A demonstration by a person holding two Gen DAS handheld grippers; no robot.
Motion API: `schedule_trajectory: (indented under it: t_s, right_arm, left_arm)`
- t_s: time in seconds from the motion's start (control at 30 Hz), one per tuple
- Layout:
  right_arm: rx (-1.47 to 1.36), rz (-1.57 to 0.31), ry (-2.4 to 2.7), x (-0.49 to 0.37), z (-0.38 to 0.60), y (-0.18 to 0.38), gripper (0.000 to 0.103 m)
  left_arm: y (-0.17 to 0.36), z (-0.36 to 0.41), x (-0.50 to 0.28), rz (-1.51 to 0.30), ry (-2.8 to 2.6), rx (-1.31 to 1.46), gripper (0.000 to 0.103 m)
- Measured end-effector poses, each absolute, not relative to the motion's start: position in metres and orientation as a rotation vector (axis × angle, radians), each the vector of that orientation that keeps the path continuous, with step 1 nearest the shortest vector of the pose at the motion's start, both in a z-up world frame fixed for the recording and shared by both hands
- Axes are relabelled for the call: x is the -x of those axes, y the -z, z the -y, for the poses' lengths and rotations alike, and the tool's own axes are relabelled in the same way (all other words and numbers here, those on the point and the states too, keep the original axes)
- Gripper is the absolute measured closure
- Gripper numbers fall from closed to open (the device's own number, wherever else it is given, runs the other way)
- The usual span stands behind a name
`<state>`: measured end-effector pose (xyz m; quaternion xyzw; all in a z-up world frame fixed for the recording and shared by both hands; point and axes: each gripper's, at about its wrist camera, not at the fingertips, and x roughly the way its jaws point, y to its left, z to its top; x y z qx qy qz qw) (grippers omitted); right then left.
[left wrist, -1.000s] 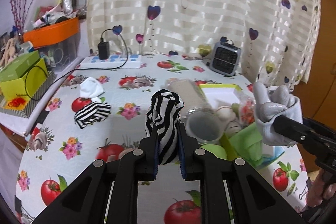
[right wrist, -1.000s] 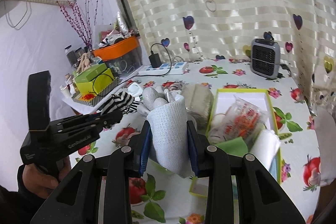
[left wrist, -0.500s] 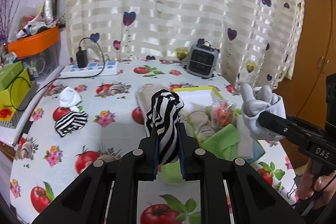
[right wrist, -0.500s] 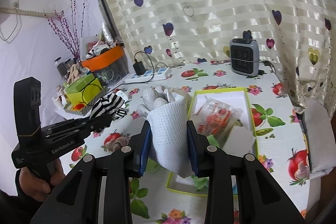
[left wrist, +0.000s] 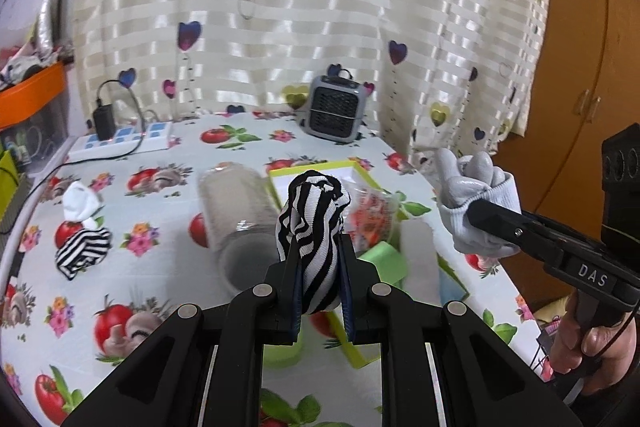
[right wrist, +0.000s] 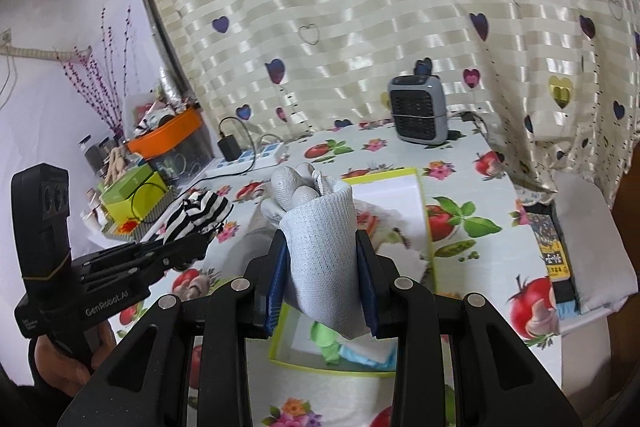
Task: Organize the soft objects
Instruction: 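Carry striped sock with left tool while right tool carries glove over the box, then lower glove into box and open right tool while left tool releases striped sock there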
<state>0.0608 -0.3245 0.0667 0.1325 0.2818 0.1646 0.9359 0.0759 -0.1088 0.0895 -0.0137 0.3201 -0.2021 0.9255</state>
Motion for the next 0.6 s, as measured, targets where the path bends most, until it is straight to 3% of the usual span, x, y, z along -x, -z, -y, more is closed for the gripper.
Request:
schedule_trajectory:
  t_s: [0.6]
  right_arm:
    - [-0.252,-0.636,-0.273,-0.121,0.345,-0.048,0.07]
  left_arm:
    - [-0.046,0.157,-0.098,-0.791,0.515,0.036,0.089]
